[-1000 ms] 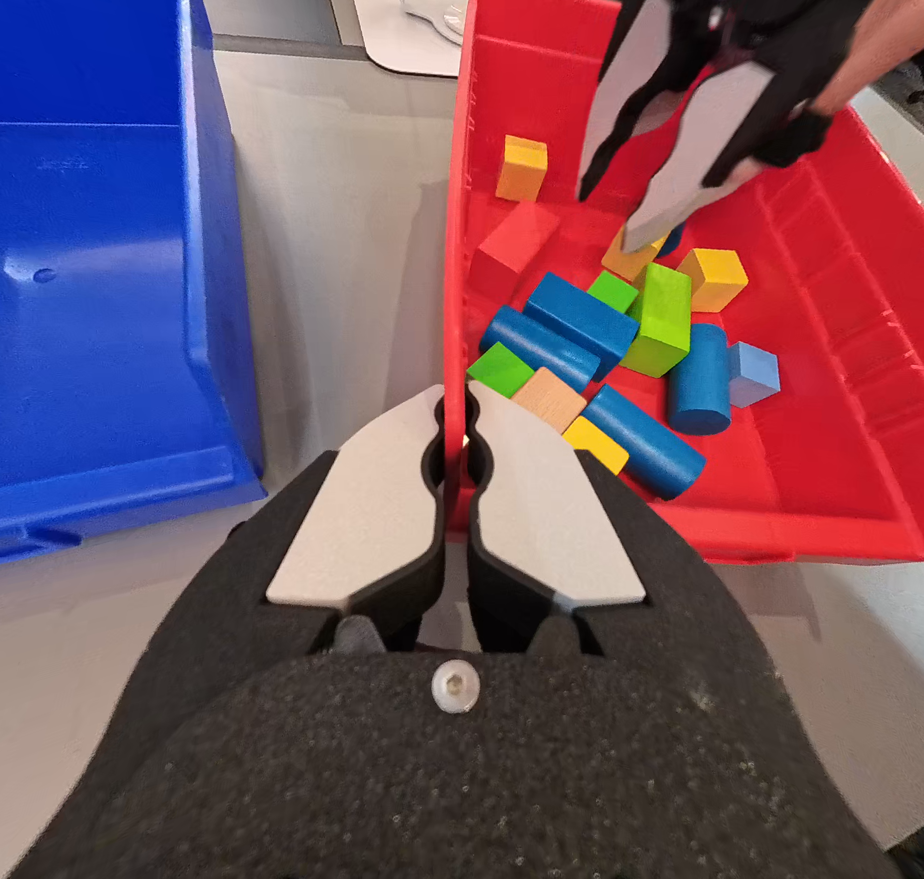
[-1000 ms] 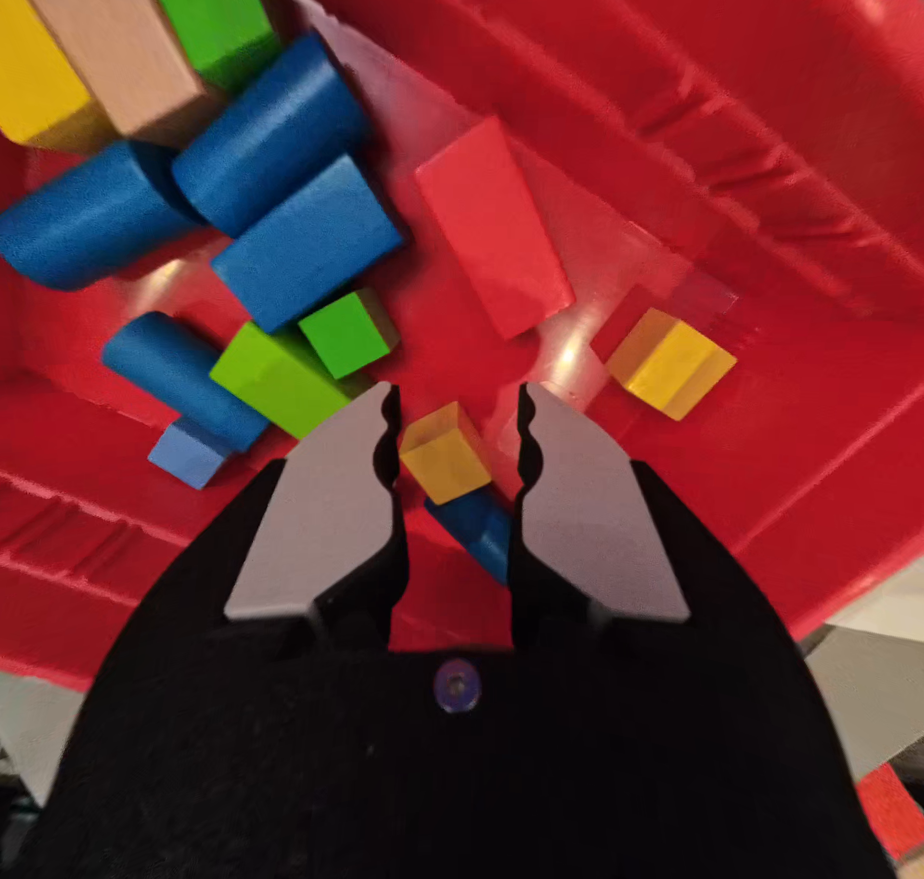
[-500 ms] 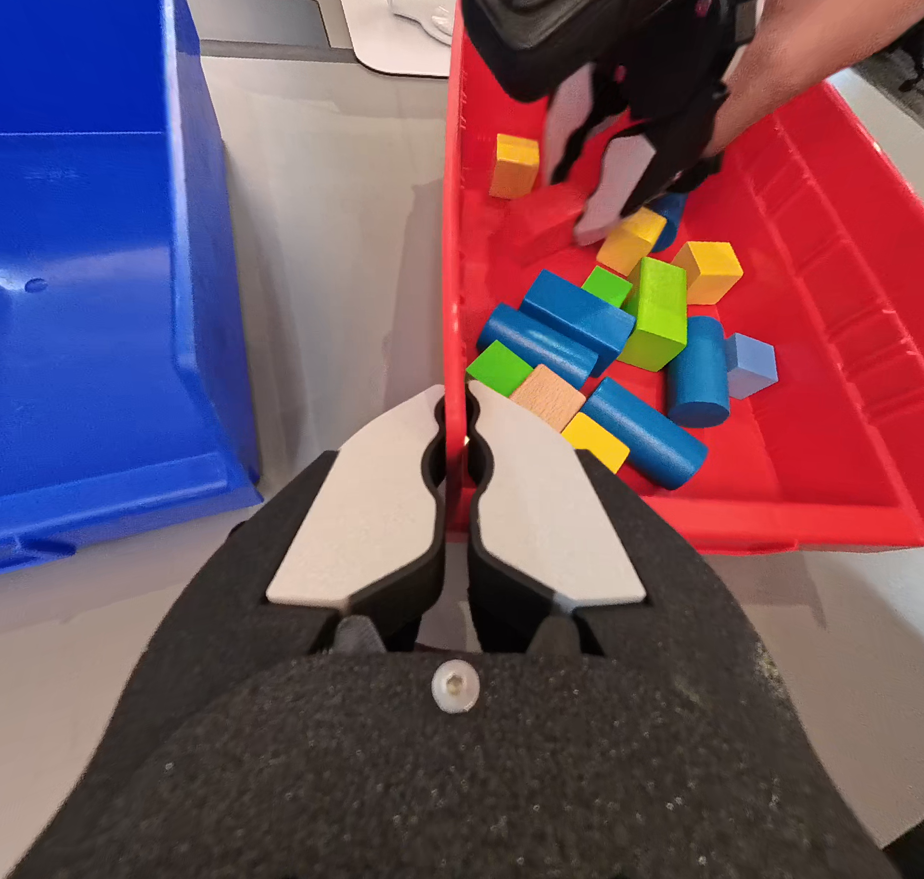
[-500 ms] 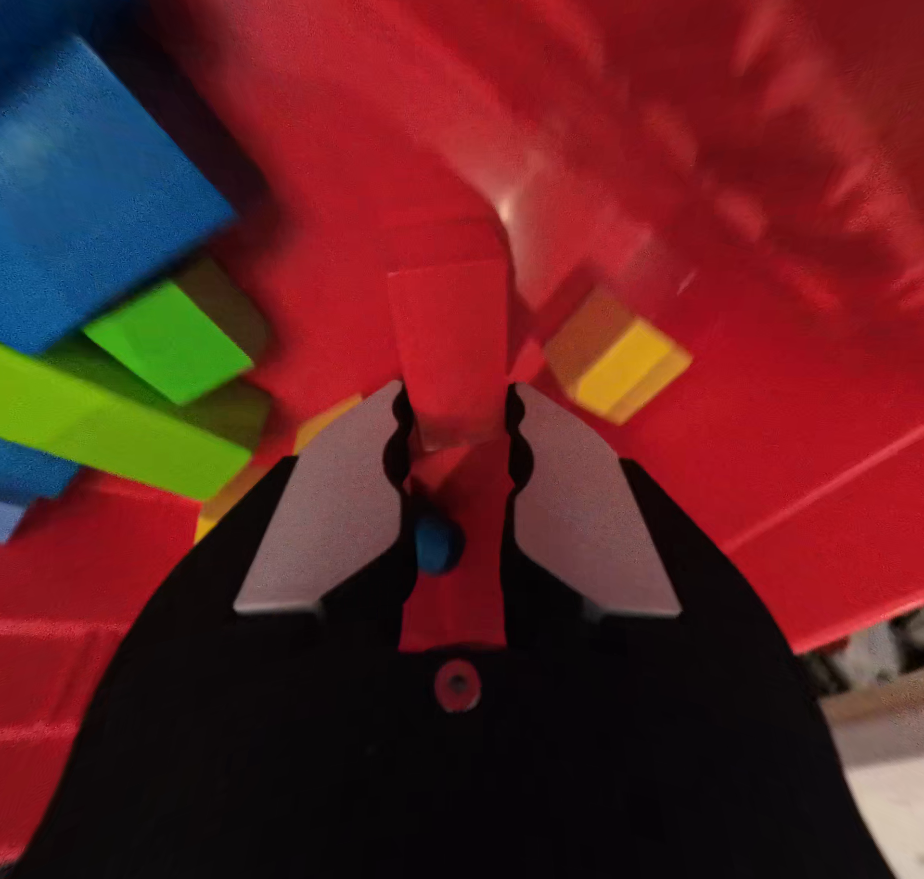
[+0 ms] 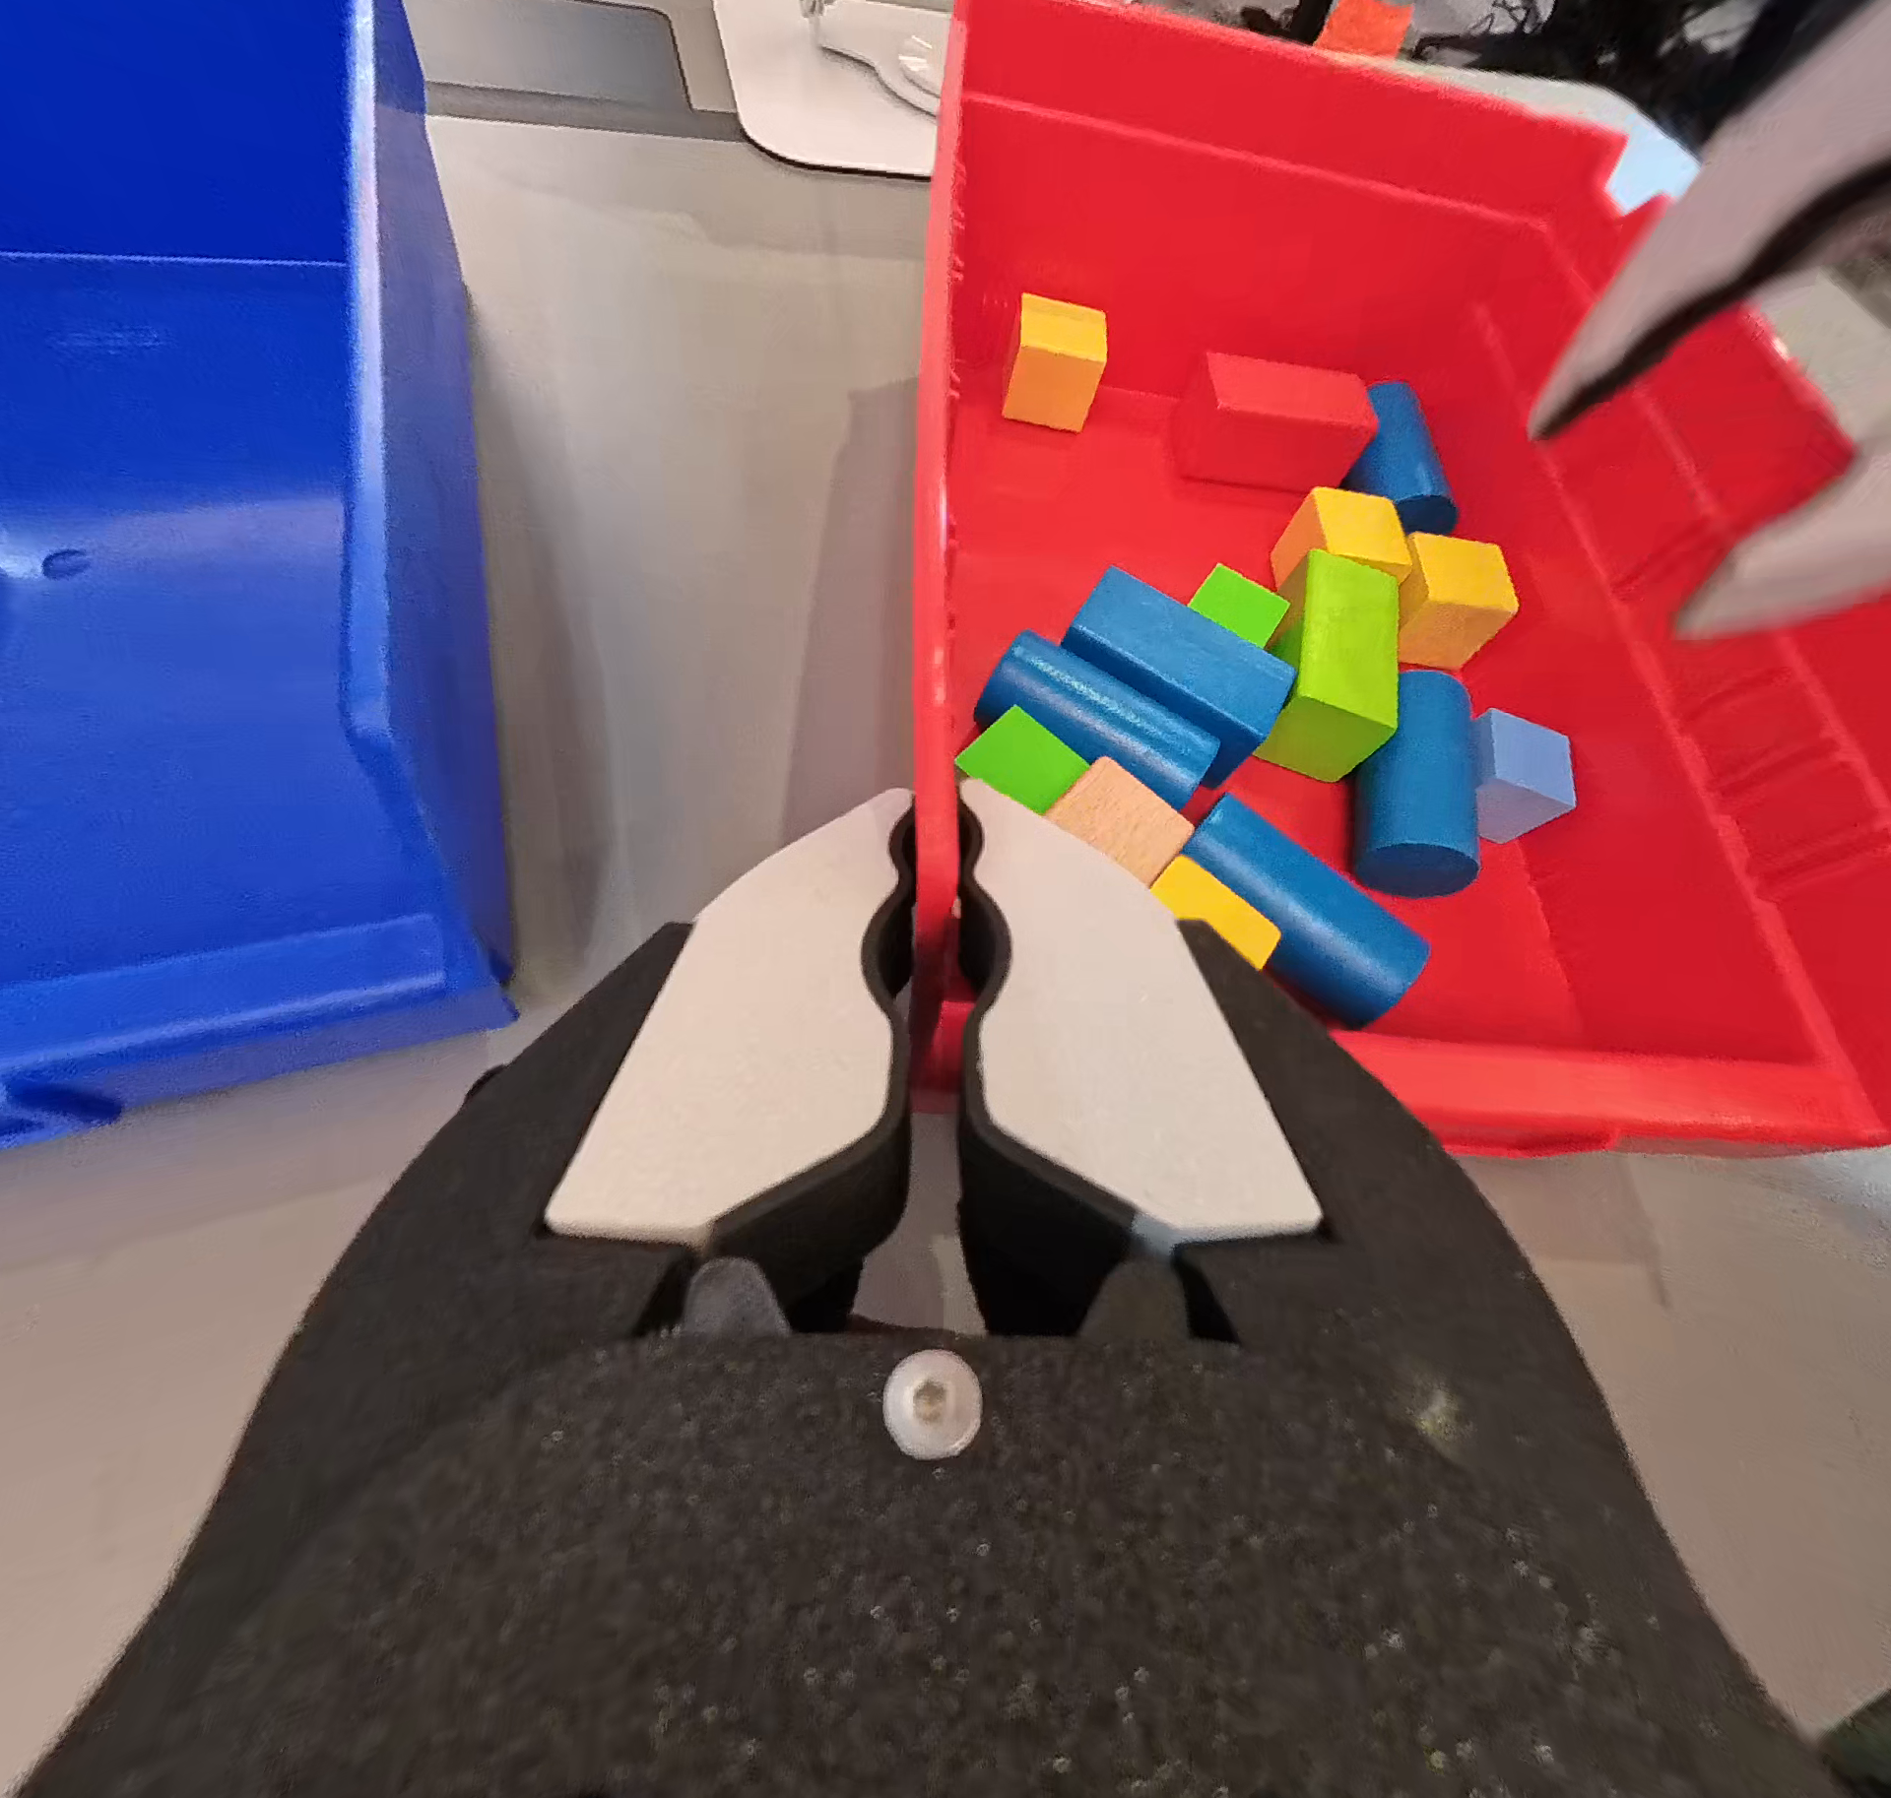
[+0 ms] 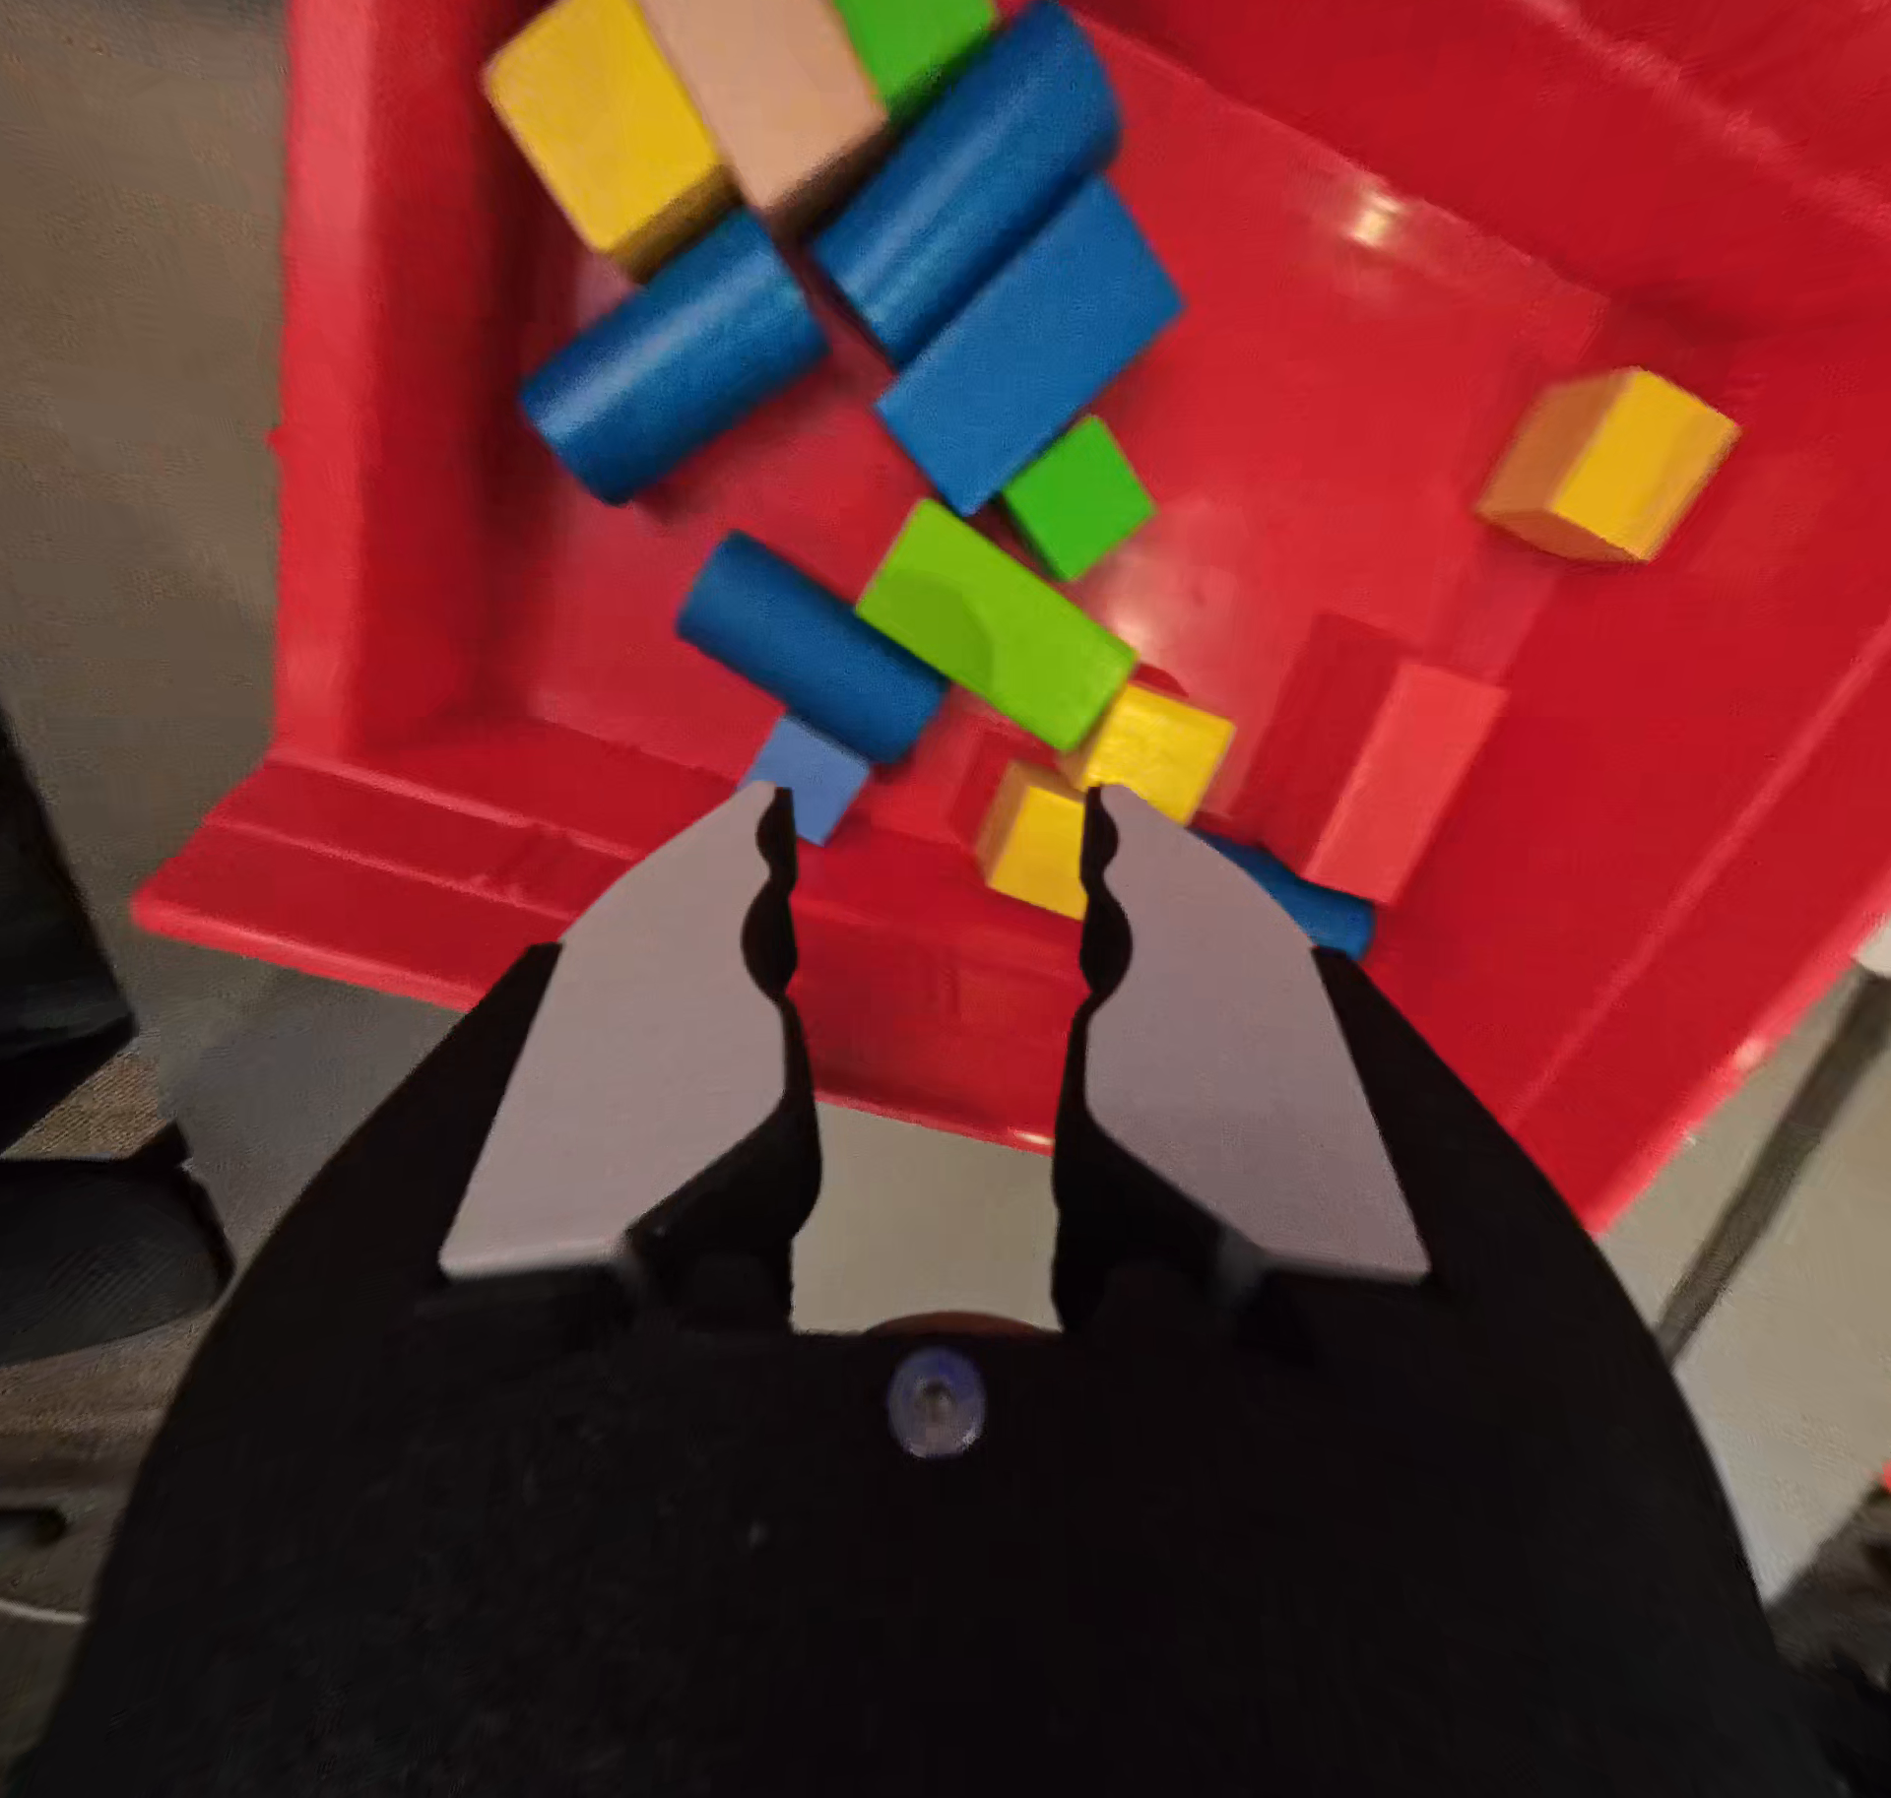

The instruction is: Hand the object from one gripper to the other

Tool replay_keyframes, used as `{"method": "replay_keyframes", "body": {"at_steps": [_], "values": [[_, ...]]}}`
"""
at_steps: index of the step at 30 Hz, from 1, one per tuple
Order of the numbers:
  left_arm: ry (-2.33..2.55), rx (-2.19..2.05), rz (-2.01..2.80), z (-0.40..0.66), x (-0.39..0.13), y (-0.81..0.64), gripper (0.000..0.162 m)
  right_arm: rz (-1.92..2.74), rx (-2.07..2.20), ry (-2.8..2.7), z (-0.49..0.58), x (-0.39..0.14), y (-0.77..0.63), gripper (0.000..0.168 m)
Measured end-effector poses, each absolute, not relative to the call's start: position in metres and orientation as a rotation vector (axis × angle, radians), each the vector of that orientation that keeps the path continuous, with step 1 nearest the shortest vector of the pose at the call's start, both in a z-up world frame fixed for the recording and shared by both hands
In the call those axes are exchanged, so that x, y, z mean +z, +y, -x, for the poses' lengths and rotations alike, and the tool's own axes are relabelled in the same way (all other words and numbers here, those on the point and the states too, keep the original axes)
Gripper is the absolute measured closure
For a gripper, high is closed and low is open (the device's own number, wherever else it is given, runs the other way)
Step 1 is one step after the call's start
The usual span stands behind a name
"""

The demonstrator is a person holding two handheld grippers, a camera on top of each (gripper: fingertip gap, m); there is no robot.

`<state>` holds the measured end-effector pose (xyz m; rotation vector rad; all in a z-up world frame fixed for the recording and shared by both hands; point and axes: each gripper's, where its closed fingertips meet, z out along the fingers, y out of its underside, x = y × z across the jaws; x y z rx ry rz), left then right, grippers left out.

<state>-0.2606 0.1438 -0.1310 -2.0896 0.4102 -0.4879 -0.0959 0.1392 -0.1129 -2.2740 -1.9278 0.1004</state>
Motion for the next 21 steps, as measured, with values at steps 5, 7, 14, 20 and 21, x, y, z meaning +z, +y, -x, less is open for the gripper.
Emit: {"method": "replay_keyframes", "body": {"at_steps": [5,7,14,20,21], "values": [[0.476,-0.384,2.138,0.247,-0.078,0.159,0.159,2.199,0.264,-1.518,0.096,-0.076,0.126,0.114],[0.549,-0.334,2.117,0.233,-0.053,0.168,0.158,2.095,0.403,-1.098,0.087,-0.044,0.119,0.115],[0.493,-0.409,2.206,0.222,-0.123,0.141,0.160,2.006,0.432,-0.237,0.029,-0.087,0.035,0.088],[0.504,-0.380,2.144,0.196,-0.128,0.114,0.159,2.140,0.259,-0.131,0.024,-0.134,0.057,0.134],[0.494,-0.365,2.134,0.195,-0.130,0.114,0.159,2.160,0.150,-0.126,0.016,-0.130,0.065,0.143]]}}
